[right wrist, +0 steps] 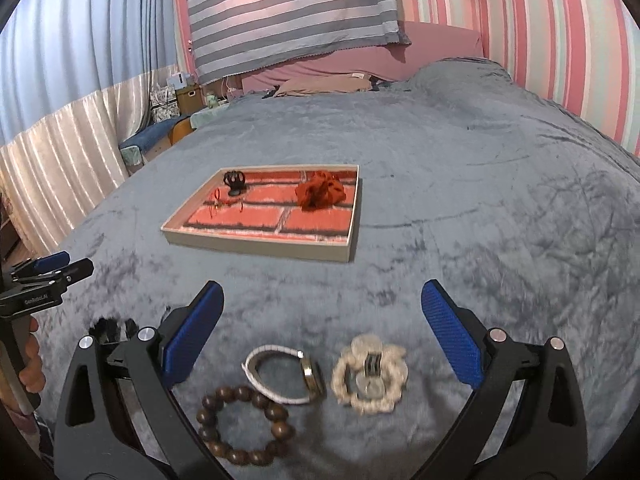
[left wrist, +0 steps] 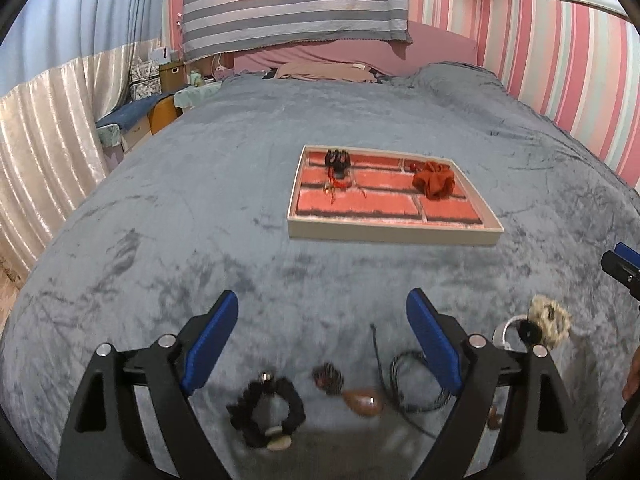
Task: Organize jewelry
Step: 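Lower right tool toward the silver watch while left tool lowers toward black knotted charm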
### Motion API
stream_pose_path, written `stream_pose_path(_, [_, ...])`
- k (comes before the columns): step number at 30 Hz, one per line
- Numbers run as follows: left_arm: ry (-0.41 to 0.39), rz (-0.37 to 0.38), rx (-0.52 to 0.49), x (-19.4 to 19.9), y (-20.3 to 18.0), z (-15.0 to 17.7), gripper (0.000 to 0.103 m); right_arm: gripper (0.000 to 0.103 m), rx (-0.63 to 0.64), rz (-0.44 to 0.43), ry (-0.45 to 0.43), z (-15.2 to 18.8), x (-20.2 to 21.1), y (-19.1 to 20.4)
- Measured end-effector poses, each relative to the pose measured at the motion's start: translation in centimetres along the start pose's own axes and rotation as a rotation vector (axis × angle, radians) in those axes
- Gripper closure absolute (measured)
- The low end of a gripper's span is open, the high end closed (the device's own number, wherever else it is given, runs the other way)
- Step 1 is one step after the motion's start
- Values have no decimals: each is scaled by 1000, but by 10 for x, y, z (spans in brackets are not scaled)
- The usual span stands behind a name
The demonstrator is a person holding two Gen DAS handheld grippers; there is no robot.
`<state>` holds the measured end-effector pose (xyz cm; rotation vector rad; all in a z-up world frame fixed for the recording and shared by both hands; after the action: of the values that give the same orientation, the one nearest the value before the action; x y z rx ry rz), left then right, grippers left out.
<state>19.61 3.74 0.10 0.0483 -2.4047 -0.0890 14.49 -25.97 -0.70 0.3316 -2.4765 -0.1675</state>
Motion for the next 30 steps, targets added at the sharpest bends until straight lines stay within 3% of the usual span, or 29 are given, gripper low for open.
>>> stream_pose_path(13, [1,9,-21,-9,-17,33,18,15,12,32,50,53,-25,-8])
stream_pose_path(25, [59,8,-12,-39,-19,58,19,22,78,68,92,66,-53,-1])
stream_pose_path(30, [75,13,-1,-45,-19,64,19,32,71,60,114,73,-65,-1])
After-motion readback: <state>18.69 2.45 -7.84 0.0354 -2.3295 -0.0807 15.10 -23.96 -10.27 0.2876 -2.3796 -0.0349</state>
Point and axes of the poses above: each gripper's, at about its wrist camera, not at the fingertips, and x roughly against the way its jaws point, y to its left, z to its underside, the point moved 2 cm from there along -x, roughly the way its jaws point, and after that the axes turned 9 degrees about -z, right-handed, at the moved point
